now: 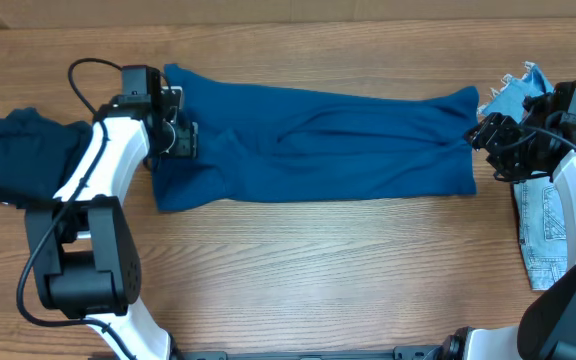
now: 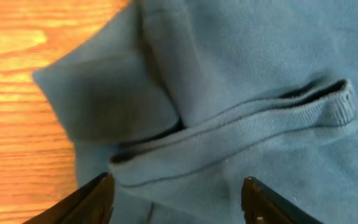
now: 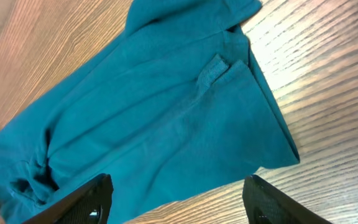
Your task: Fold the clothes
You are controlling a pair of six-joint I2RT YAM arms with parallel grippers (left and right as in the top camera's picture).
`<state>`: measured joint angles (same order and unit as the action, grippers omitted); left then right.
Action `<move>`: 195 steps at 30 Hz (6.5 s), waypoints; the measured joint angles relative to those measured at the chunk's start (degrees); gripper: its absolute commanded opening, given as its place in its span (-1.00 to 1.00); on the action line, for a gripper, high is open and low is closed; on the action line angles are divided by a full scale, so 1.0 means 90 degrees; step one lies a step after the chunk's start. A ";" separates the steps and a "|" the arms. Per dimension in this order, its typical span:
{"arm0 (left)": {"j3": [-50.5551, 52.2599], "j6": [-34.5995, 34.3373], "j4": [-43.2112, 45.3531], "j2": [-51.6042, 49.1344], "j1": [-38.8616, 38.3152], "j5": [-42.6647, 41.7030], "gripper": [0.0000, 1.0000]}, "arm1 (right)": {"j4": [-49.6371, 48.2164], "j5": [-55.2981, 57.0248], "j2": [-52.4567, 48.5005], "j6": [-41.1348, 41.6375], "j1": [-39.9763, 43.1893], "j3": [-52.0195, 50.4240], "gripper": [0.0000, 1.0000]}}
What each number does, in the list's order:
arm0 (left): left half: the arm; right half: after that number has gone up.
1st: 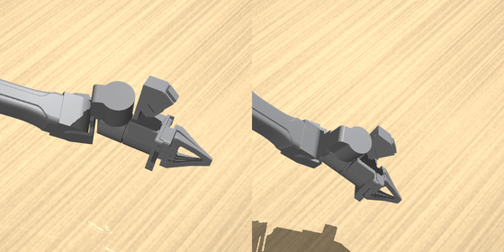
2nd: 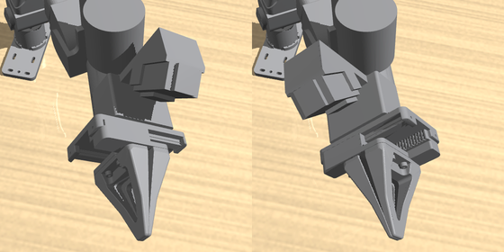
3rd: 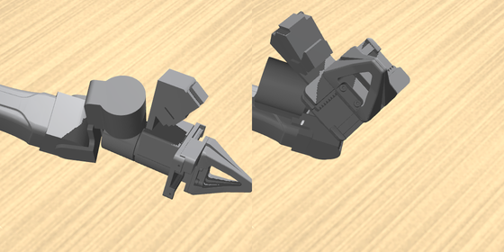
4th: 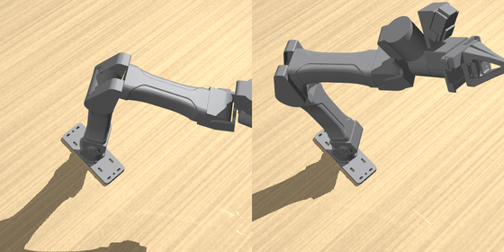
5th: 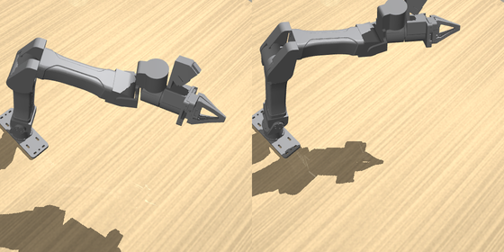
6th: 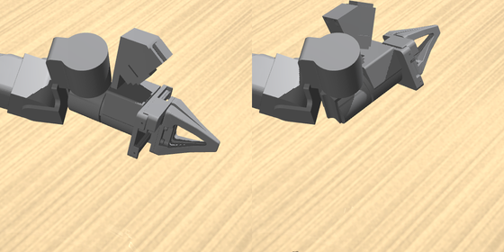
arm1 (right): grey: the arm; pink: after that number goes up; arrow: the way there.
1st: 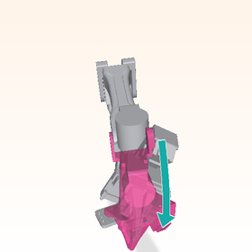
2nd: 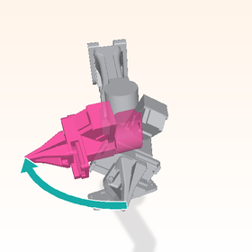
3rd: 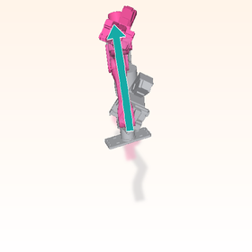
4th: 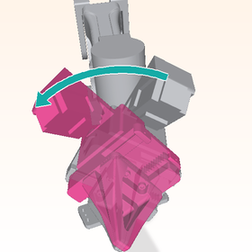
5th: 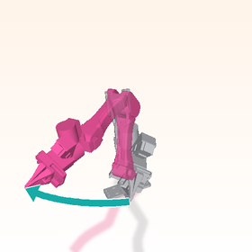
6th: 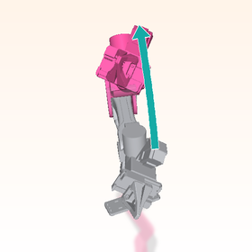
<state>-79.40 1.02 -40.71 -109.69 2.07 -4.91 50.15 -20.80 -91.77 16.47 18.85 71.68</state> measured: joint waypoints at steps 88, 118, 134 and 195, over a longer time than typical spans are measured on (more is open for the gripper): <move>-0.1304 0.0362 -0.1025 -0.1129 -0.0148 -0.0267 -0.55 | -0.0287 -0.0423 0.0000 -0.1044 -0.1683 0.0002 0.65; -0.2987 0.0685 -0.1290 -0.1673 -0.0148 -0.0340 -0.07 | -0.0289 -0.0306 0.0000 -0.1049 -0.1683 0.0002 0.82; -0.2703 -0.0160 -0.2528 -0.1406 -0.0129 0.0053 0.26 | -0.0151 -0.0304 0.0000 -0.1020 -0.1683 0.0002 0.82; -0.1749 -0.1190 0.1656 -0.2210 0.0277 -0.1064 0.02 | 0.0187 -0.0301 0.0000 -0.1020 -0.1683 0.0002 0.81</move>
<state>-95.13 -9.69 -25.80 -129.58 4.56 -14.48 51.83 -23.51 -91.77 7.29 3.70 71.70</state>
